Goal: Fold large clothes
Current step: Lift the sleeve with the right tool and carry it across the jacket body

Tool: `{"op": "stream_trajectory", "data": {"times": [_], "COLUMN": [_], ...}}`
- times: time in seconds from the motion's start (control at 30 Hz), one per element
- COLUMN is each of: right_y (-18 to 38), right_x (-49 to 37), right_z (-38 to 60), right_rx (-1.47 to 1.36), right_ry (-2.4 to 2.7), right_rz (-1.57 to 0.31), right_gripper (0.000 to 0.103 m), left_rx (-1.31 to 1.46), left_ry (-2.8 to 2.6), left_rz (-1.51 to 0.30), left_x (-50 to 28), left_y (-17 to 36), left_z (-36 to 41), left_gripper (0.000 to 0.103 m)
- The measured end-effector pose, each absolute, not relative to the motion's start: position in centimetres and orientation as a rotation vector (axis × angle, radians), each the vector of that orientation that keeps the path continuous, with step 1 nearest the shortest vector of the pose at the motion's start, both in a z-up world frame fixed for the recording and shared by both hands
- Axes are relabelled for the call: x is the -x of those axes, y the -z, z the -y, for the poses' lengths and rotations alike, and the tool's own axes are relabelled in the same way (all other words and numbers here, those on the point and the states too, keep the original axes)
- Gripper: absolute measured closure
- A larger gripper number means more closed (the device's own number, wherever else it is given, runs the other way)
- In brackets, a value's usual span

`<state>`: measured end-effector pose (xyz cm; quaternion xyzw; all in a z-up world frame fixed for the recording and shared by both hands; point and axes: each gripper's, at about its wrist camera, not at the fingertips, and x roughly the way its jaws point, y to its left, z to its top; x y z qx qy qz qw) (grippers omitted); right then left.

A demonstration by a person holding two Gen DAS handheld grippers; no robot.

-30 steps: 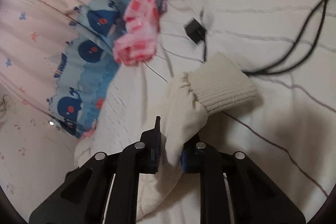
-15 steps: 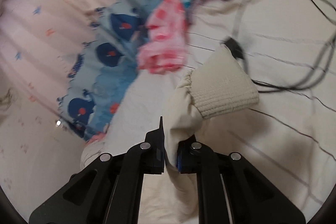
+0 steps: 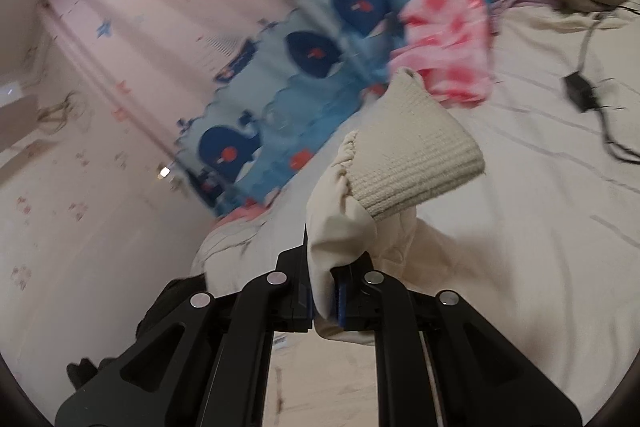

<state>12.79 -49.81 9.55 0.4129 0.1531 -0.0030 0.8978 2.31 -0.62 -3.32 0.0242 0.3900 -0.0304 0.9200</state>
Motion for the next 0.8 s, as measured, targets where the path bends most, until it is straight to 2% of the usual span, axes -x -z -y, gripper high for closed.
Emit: {"op": "stream_trajectory", "data": {"times": [0.43,0.8], "right_y": [-13.3,-11.9], "right_x": [-19.8,-25.5], "right_z": [34.1,19.6], "right_rx": [-0.716,-0.625], "right_ry": [-0.224,-0.36], "right_rz": [-0.382,-0.47], "right_gripper": [0.095,0.095], "left_rx": [-0.015,0.298], "left_ry": [0.038,-0.193], "left_rz": [-0.782,-0.746], "left_x": [-2.4,-3.4], "left_y": [2.3,0.8], "left_z": [-1.5,-15.0], "left_gripper": [0.006,0.006]}}
